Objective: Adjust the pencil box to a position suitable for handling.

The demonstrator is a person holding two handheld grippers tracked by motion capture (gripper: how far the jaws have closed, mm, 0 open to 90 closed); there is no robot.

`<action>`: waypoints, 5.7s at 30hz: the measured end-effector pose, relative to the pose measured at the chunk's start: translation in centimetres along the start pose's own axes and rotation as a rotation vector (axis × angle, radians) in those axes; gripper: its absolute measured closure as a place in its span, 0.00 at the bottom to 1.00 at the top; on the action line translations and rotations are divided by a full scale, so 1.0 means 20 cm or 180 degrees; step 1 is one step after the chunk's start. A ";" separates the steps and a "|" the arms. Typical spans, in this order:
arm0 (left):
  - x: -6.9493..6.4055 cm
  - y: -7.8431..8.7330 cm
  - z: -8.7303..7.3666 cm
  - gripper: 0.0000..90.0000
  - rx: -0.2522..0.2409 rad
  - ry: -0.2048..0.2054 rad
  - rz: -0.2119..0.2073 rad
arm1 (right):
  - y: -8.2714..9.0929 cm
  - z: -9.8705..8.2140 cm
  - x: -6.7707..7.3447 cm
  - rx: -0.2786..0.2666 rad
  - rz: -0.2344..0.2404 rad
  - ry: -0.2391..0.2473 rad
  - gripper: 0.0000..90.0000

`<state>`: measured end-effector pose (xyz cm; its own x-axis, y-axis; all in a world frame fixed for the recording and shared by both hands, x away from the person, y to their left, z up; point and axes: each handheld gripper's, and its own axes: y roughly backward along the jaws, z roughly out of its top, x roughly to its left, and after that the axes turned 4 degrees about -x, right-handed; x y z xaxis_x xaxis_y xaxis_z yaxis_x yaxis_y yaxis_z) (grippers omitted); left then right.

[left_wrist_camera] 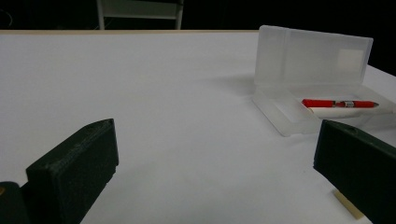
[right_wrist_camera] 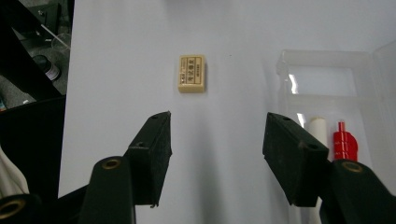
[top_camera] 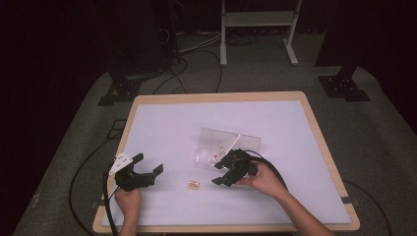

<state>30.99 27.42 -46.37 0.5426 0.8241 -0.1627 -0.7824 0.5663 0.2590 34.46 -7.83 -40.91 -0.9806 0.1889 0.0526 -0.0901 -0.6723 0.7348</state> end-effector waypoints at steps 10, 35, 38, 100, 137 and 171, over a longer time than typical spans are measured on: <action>0.00 0.00 0.00 0.00 0.0003 -0.0006 -0.0009 | -0.11 0.07 0.06 0.0007 0.0075 0.0050 0.47; 0.01 0.00 0.00 0.00 0.0005 0.0017 -0.0024 | -0.37 0.14 0.08 0.0282 0.0104 0.0149 0.57; 0.01 0.00 0.00 0.00 0.0004 0.0021 -0.0022 | -0.38 0.14 0.07 0.0283 0.0113 0.0125 0.59; 0.00 0.00 0.00 0.00 -0.0017 0.0020 -0.0026 | -0.21 0.21 -0.06 0.0162 -0.0144 0.0112 0.75; 0.01 0.00 0.00 0.00 0.0011 0.0008 -0.0008 | -0.19 0.22 -0.23 0.0181 -0.0366 -0.0104 0.76; 0.00 0.00 0.00 0.00 0.0019 -0.0012 -0.0020 | -0.27 0.18 -0.36 0.0270 -0.0410 -0.0303 0.75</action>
<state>31.06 27.44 -46.39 0.5487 0.8204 -0.1609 -0.7771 0.5715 0.2638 42.56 -2.89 -42.88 -0.9406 0.3391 0.0151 -0.1949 -0.5762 0.7938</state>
